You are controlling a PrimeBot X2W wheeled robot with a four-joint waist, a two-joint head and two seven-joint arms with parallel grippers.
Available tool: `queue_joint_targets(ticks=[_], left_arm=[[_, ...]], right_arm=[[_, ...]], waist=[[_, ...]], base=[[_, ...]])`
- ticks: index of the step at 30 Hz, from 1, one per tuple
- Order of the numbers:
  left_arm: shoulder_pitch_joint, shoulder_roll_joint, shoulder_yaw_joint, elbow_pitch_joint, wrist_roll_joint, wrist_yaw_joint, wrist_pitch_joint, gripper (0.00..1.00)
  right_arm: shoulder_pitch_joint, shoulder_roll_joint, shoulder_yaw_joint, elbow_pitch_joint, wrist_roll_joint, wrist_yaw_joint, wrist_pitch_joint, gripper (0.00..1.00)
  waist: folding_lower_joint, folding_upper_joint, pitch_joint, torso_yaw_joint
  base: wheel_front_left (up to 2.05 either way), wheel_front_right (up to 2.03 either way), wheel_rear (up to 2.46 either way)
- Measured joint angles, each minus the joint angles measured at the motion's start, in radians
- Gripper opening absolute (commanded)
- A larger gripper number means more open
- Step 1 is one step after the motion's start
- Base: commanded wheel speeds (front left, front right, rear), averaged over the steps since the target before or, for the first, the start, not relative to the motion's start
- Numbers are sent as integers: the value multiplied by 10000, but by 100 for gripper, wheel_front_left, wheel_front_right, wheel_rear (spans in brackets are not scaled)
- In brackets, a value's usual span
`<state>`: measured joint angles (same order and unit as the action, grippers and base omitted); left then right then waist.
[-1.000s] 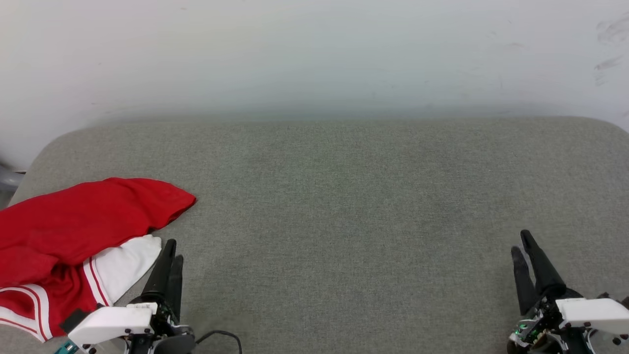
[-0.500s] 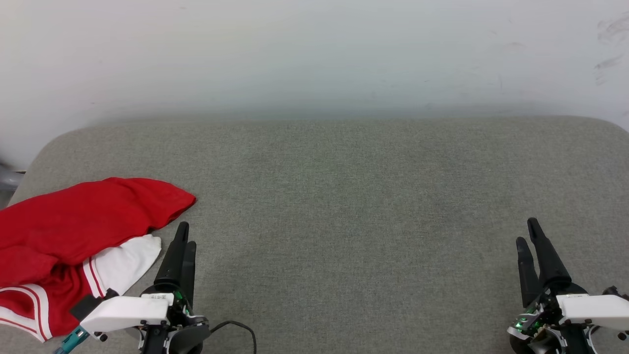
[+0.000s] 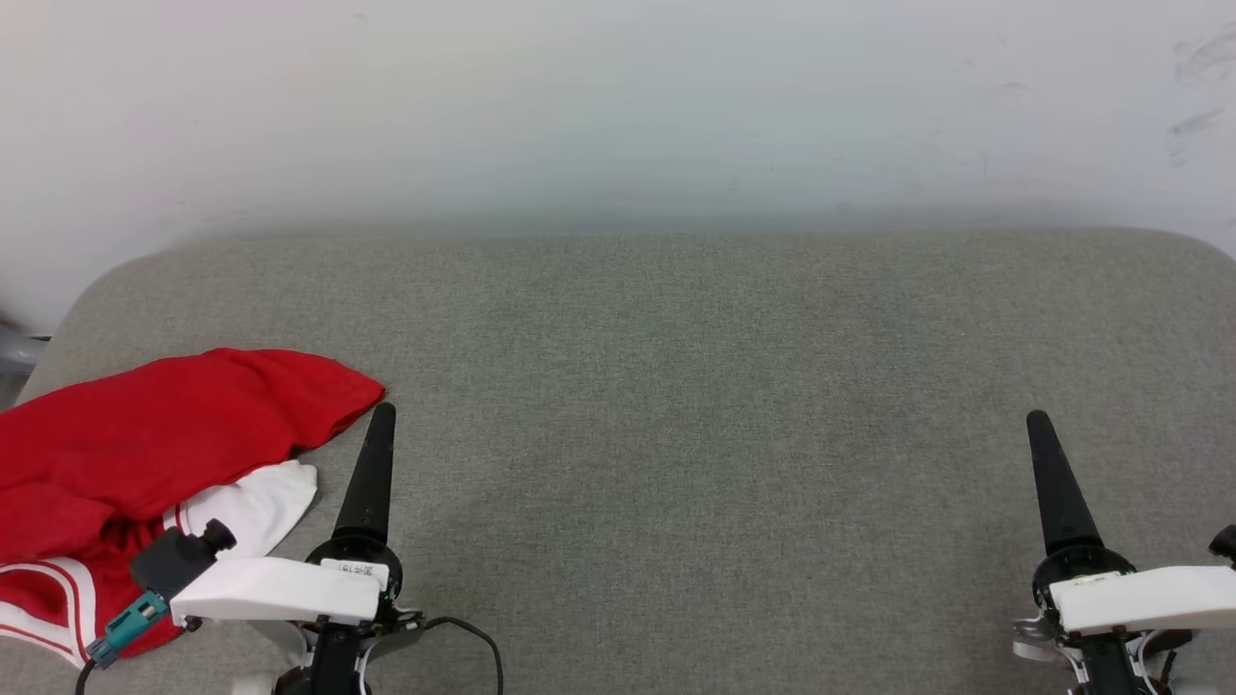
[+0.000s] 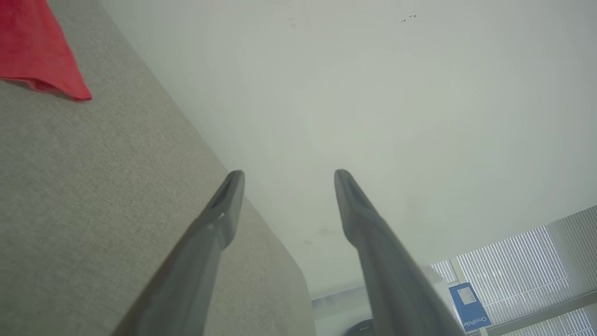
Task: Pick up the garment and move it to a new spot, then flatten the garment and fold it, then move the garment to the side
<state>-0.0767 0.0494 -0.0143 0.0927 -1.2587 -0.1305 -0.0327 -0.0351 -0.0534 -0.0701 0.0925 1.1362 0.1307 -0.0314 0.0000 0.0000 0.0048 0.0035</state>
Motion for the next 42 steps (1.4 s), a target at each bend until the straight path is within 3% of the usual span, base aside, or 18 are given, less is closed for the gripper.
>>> queue_joint_targets(ticks=[11,22,42], left_arm=[[1,10,-25,-201,3033,0,-382,100],[2,297,-140,-119,5643,38,-711,100],[5,646,-391,144,8153,497,-1254,100]], right_arm=[[165,10,17,-508,-3129,0,-222,100],[240,15,50,-926,-5557,0,56,100],[408,2,-54,-1442,-8378,0,153,100]], waist=[[0,0,-24,-5],[0,0,-30,-18],[0,0,-48,-12]], base=[[0,0,0],[0,0,0],[0,0,0]])
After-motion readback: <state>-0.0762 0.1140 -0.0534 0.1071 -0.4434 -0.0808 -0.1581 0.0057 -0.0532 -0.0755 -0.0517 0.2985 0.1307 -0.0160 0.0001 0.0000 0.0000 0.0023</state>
